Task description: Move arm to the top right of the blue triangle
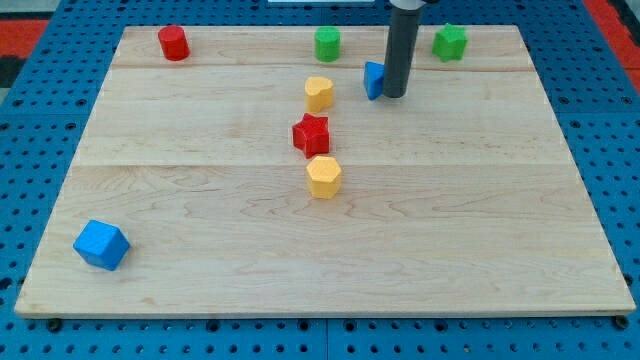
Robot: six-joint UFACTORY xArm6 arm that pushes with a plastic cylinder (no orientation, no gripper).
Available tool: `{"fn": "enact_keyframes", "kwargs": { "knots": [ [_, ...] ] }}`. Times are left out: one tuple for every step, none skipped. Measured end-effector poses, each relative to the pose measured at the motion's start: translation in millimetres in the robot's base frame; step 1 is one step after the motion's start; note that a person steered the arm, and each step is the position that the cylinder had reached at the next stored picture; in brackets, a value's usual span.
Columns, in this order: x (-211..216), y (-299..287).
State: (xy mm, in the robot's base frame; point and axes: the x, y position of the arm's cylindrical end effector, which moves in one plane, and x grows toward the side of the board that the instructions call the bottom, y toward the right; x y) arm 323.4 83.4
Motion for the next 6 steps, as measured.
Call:
{"fn": "enact_keyframes", "kwargs": {
  "knots": [
    [-7,-14],
    [-20,-21],
    [-21,13],
    [-41,15],
    [-64,15],
    [-61,-21]
  ]
}}
